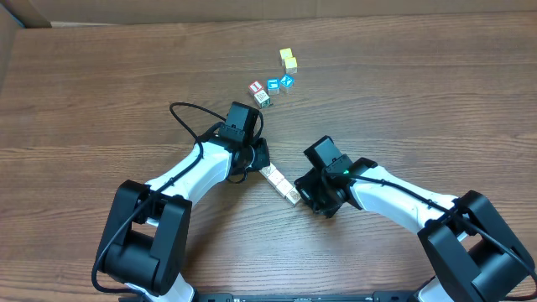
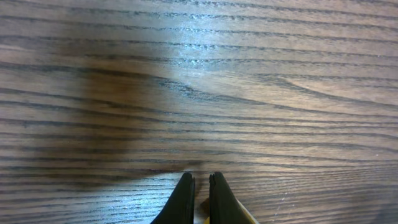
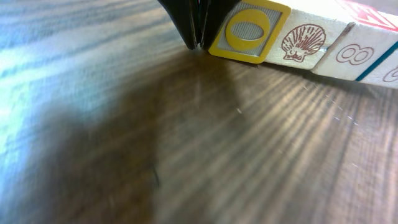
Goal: Flip 4 blocks
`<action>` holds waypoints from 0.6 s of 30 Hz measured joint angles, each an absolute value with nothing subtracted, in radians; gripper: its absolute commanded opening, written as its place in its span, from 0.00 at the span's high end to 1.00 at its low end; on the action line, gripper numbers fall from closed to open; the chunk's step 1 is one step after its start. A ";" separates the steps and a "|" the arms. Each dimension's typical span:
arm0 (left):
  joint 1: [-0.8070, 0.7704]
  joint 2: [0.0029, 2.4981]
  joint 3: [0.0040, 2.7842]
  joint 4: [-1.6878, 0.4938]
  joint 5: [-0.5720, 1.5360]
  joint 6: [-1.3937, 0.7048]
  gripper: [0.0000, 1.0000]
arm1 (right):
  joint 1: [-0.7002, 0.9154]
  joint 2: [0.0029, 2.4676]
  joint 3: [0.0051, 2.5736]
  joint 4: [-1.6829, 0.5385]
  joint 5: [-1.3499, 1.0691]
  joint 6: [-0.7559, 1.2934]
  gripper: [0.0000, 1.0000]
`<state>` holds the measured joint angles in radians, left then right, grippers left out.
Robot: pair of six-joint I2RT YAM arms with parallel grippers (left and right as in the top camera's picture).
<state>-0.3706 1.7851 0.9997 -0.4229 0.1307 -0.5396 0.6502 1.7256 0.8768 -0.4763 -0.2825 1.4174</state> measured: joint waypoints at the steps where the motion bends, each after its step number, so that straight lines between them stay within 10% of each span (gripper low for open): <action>1: -0.371 1.785 1.000 -0.421 0.131 -0.540 0.96 | 0.655 1.726 0.877 -0.478 -0.286 1.437 0.96; 18: -0.374 1.785 1.000 -0.403 0.156 -0.539 0.96 | 0.683 1.726 0.877 -0.472 -0.360 1.652 0.96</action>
<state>-0.3737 1.7855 0.9997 -0.4030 0.1562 -0.5392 0.6830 1.7256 0.8768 -0.4721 -0.3603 1.6516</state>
